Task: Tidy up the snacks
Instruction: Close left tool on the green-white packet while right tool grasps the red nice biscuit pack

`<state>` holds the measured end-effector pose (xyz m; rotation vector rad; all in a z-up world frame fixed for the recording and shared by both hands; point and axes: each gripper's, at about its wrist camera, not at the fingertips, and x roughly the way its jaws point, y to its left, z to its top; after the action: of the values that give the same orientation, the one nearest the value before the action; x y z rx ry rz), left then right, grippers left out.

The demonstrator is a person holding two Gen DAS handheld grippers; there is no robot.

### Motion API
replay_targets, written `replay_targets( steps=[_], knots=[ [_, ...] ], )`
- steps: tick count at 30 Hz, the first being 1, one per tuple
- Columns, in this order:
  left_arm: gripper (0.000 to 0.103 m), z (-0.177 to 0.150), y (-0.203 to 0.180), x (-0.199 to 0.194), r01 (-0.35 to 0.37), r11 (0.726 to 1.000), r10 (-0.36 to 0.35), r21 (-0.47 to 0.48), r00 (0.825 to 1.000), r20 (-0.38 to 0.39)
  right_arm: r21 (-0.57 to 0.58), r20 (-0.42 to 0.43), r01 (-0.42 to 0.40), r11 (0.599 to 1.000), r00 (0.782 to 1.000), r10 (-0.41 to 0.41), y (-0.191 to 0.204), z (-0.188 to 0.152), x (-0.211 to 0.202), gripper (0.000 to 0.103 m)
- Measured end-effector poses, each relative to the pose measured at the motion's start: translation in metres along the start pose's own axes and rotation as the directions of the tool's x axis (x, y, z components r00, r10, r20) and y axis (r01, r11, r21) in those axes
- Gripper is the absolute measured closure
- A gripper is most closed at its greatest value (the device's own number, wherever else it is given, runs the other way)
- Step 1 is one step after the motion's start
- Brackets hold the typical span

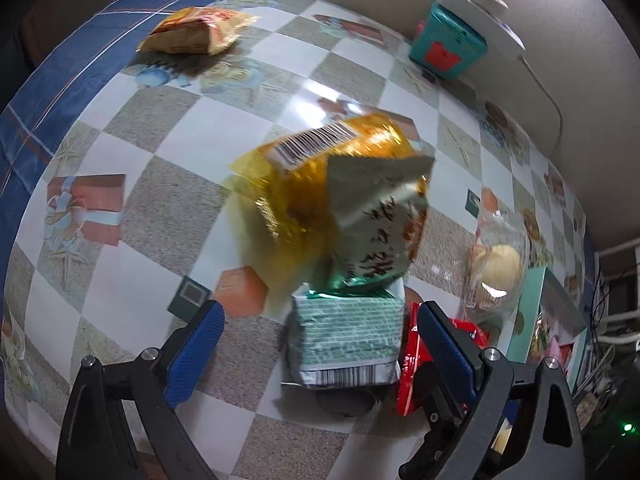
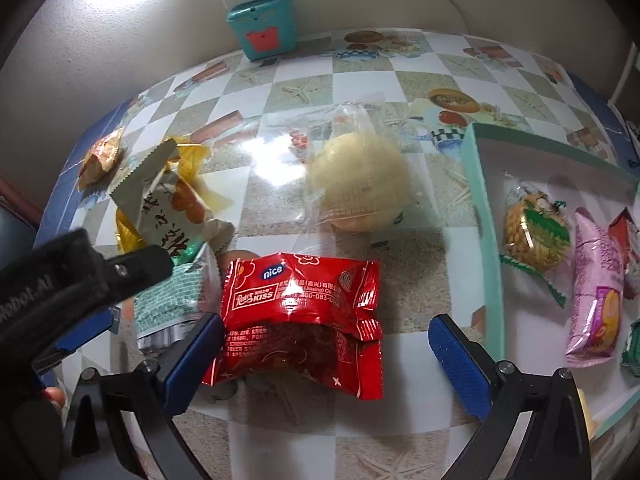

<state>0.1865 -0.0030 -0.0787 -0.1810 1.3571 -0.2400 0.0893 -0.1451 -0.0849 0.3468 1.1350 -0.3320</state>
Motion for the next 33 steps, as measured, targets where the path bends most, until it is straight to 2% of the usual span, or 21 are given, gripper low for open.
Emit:
replay_targets(
  steps=[6,8,10,14,16,17,22,33],
  knots=[
    [0.007,-0.004,-0.012,0.01,-0.004,1.0,0.004,0.02,1.0,-0.023,0.009,-0.005,0.022,1.0,1.0,-0.022,-0.011,0.002,-0.001,0.001],
    [0.014,-0.004,-0.013,0.011,-0.012,1.0,0.012,0.025,1.0,-0.025,0.0,-0.011,0.022,1.0,1.0,-0.022,-0.011,0.002,-0.001,0.001],
    [0.025,-0.004,-0.016,0.014,-0.016,1.0,0.017,0.023,0.999,-0.034,-0.004,-0.019,0.022,1.0,1.0,-0.022,-0.01,0.002,0.001,0.001],
    [0.028,-0.004,-0.014,0.015,-0.011,1.0,0.011,0.015,0.999,-0.042,-0.002,-0.03,0.022,1.0,0.999,-0.022,-0.01,0.001,0.002,0.011],
    [0.038,-0.005,-0.014,0.015,0.002,1.0,-0.001,0.02,0.999,-0.045,-0.004,-0.033,0.024,1.0,0.999,-0.024,-0.01,0.001,0.002,0.016],
    [0.039,-0.005,-0.015,0.016,0.008,1.0,-0.007,0.021,0.999,-0.046,-0.005,-0.034,0.024,1.0,0.999,-0.025,-0.011,0.0,0.002,0.017],
    [0.04,-0.003,-0.017,0.017,0.002,1.0,-0.001,0.022,0.999,-0.042,-0.01,-0.034,0.013,1.0,0.999,-0.013,-0.011,0.001,0.001,0.029],
    [0.045,-0.004,-0.01,0.008,0.013,1.0,-0.012,0.006,0.999,-0.032,-0.001,-0.028,-0.018,1.0,0.999,0.018,-0.017,0.001,-0.004,0.036]
  ],
)
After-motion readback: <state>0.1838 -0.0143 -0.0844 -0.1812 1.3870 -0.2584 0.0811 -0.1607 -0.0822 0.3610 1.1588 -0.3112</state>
